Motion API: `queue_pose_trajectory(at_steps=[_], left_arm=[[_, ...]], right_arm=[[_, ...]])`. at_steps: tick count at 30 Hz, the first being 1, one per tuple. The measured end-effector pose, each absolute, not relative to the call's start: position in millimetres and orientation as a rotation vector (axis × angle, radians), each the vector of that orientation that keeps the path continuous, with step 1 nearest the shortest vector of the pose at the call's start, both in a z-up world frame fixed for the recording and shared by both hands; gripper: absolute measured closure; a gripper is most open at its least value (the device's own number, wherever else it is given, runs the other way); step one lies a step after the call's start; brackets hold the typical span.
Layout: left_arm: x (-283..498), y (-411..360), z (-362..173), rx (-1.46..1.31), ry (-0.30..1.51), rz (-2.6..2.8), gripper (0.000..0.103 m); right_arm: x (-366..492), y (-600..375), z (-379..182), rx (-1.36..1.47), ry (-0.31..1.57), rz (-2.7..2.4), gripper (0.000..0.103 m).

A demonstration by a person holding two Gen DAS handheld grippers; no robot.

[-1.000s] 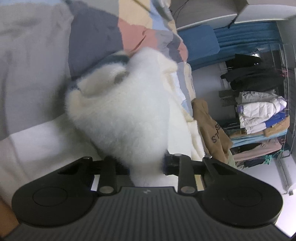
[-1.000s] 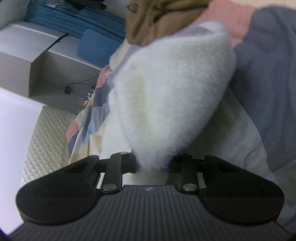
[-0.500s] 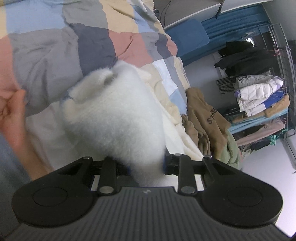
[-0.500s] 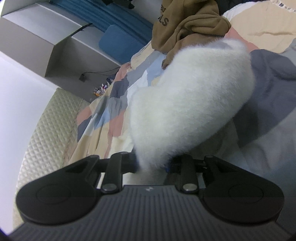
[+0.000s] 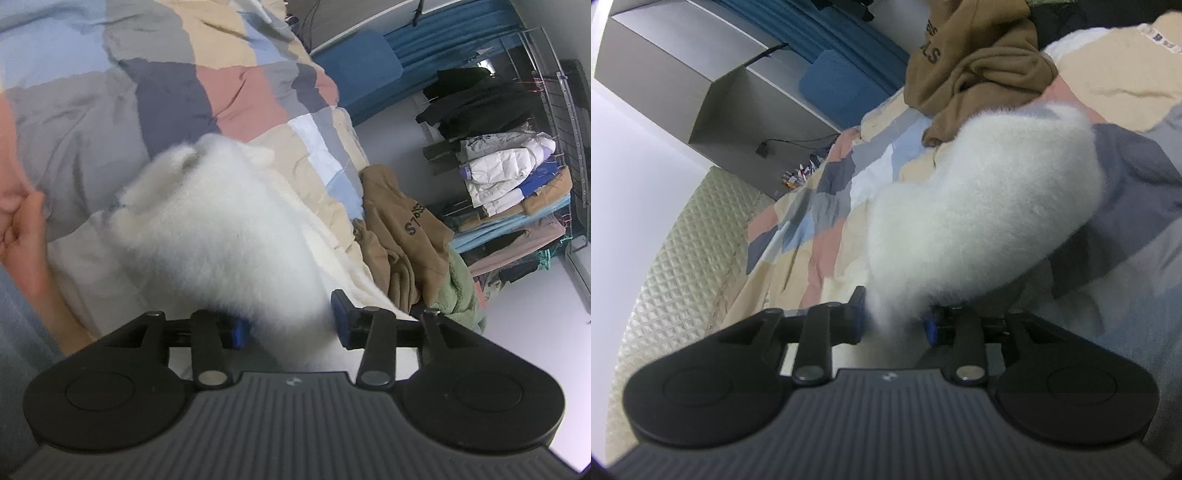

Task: Fold large clothes

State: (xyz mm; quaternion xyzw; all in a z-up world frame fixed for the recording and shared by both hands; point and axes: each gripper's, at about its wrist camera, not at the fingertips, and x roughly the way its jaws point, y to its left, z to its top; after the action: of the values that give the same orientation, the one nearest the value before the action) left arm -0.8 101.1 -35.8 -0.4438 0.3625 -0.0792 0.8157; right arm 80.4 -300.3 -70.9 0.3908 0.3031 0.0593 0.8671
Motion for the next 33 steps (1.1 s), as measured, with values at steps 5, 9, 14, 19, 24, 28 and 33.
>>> queue_pose_trajectory(at_steps=[5,9,14,19,24,28,33], left_arm=[[20,103,-24,-0.925,0.741,-0.189,0.051],[42,102,-13,-0.886,0.714,-0.214,0.049],[80,104,-11,-0.859,0.700,-0.207,0.049],[125,101,-18,-0.802,0.702,-0.193,0.049],[177,95,-37,-0.756,0.706,-0.200,0.049],[219,95,-61,-0.698,0.678,-0.228,0.049],[266,99,-91,-0.688,0.696,-0.248,0.049]], right_arm=[[93,-298,-60,0.785,0.603,0.161,0.058],[111,-297,-51,0.758,0.583,0.170,0.058],[143,-291,-45,0.706,0.571,0.177,0.058],[177,-285,-46,0.647,0.566,0.174,0.058],[218,-281,-60,0.593,0.583,0.154,0.058],[252,-282,-77,0.572,0.602,0.150,0.058],[295,-285,-102,0.540,0.639,0.156,0.058]])
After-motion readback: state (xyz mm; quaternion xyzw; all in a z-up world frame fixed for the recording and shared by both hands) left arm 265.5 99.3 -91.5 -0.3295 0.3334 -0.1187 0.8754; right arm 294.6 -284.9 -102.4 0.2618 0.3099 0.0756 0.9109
